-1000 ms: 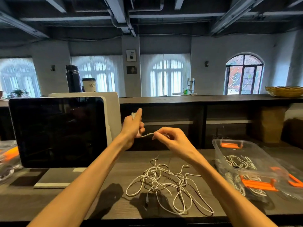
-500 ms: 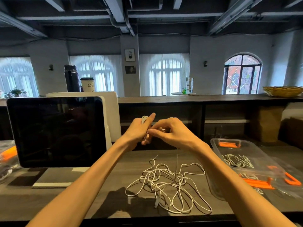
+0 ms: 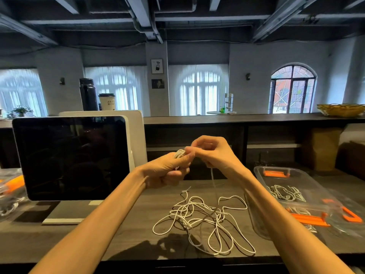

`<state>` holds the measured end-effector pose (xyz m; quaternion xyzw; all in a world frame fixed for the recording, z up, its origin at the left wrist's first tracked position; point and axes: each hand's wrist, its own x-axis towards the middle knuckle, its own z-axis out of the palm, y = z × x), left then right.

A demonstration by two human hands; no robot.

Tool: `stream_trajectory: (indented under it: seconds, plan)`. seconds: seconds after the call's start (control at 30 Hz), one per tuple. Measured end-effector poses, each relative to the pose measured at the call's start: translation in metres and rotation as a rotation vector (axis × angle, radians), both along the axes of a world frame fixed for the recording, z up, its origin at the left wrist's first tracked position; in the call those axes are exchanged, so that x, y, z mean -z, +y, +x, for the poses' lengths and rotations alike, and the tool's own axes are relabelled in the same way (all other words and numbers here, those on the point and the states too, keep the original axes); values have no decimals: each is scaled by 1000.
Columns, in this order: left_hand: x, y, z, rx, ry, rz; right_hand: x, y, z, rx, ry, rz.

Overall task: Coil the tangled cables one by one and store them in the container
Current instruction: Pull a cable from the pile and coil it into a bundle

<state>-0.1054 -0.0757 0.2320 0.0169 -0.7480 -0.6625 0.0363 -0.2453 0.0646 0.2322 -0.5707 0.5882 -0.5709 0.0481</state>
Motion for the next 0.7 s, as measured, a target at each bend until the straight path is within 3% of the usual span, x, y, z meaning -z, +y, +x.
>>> stream_trajectory:
  seconds: [0.13,0.23,0.3,0.4,0.57,0.7]
  plan:
    - [7,-4,-8,-299,221,139,16,1,-3,13,-108,24]
    - [11,-1,-20,-563,319,43,28,-6,10,117,-15,47]
    - [12,4,-25,-596,366,30,33,-13,21,213,87,36]
    - [11,14,-26,-485,385,118,41,-22,27,285,224,76]
    - [5,15,-25,-579,446,390,44,-18,33,179,256,190]
    - [0,0,-20,-745,412,150,39,-6,34,197,424,265]
